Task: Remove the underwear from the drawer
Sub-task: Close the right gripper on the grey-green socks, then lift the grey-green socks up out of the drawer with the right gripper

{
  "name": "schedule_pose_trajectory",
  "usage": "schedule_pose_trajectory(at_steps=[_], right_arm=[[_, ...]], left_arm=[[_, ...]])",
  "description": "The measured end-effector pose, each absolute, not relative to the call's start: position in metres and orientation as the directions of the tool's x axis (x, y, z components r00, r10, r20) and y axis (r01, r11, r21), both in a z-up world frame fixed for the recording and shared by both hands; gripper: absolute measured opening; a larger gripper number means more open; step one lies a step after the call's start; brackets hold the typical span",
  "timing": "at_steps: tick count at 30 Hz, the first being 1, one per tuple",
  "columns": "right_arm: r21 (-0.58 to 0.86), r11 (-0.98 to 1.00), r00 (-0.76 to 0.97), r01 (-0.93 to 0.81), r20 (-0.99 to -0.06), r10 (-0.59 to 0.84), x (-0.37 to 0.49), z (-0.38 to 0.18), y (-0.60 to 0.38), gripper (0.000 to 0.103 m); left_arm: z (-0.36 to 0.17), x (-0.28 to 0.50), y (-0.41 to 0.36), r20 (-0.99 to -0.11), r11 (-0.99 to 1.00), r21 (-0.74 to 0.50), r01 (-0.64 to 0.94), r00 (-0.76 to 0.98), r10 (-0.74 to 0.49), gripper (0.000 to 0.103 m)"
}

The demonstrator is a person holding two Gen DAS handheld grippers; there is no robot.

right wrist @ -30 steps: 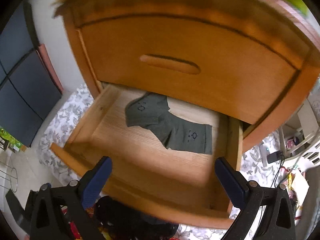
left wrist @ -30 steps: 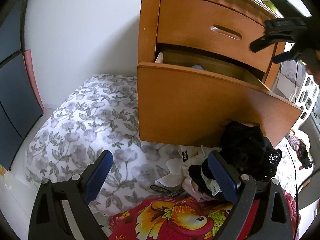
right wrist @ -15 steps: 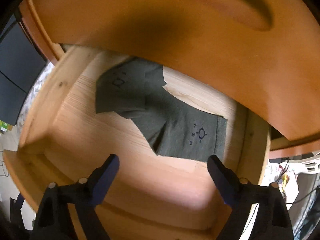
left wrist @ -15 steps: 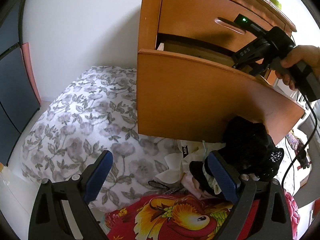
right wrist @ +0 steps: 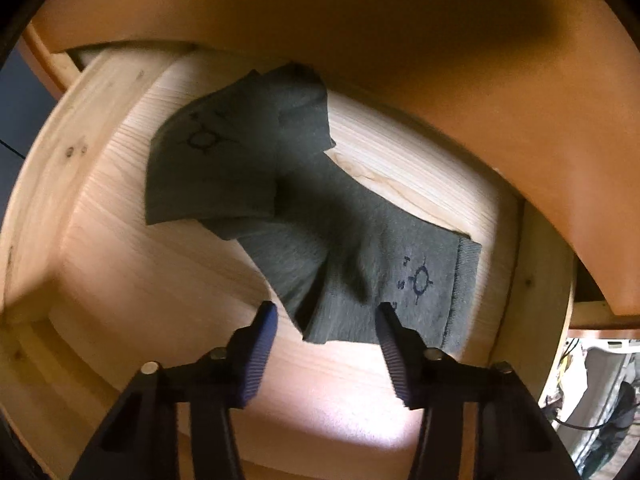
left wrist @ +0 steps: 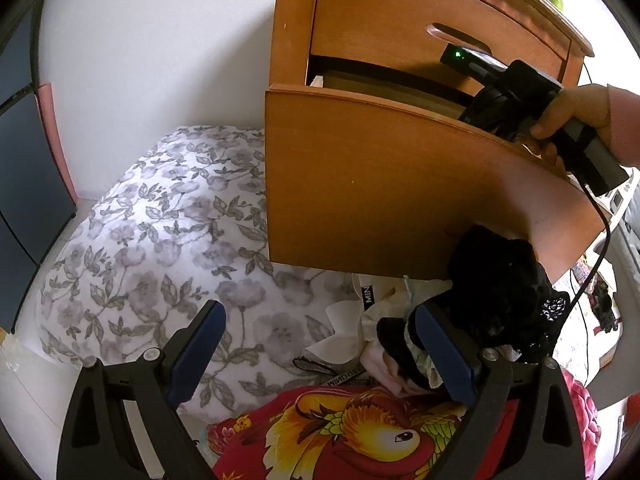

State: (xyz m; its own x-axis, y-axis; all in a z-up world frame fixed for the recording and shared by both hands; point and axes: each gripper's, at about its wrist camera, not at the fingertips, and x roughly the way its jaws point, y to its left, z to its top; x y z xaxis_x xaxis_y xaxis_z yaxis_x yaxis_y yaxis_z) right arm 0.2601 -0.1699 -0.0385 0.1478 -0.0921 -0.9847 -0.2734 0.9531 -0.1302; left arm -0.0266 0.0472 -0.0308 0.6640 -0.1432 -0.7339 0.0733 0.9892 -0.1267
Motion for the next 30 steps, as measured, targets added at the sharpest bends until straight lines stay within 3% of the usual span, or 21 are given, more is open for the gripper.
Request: schedule_pose_trajectory(at_steps=[5, 13, 20, 30], right_arm=[[-0.097, 0.965, 0.151, -0.244, -0.987, -0.061, 0.267, -0.039, -0.174, 0.042], [-0.022, 0.983, 0.137, -0.183, -0.991, 0.004, 0.265, -0.035, -0.190, 0.010], [-0.048, 0.984, 0.182, -0.171, -0.983, -0.017, 0.257, -0.019, -0.202, 0.009], [-0.092, 0.980, 0.320, -0.178, -0.947, -0.030, 0.229, 0.048, -0.223, 0.008]], left_arm=[[-0.030, -0.027, 0.048, -0.730, 0.988, -0.137, 0.076, 0.666, -0.152, 0.096], [-0.031, -0.027, 0.047, -0.732, 0.988, -0.137, 0.077, 0.664, -0.153, 0.096], [-0.030, -0.028, 0.047, -0.731, 0.988, -0.131, 0.077, 0.666, -0.148, 0.096], [-0.024, -0.033, 0.044, -0.719, 0.992, -0.099, 0.077, 0.684, -0.125, 0.096]])
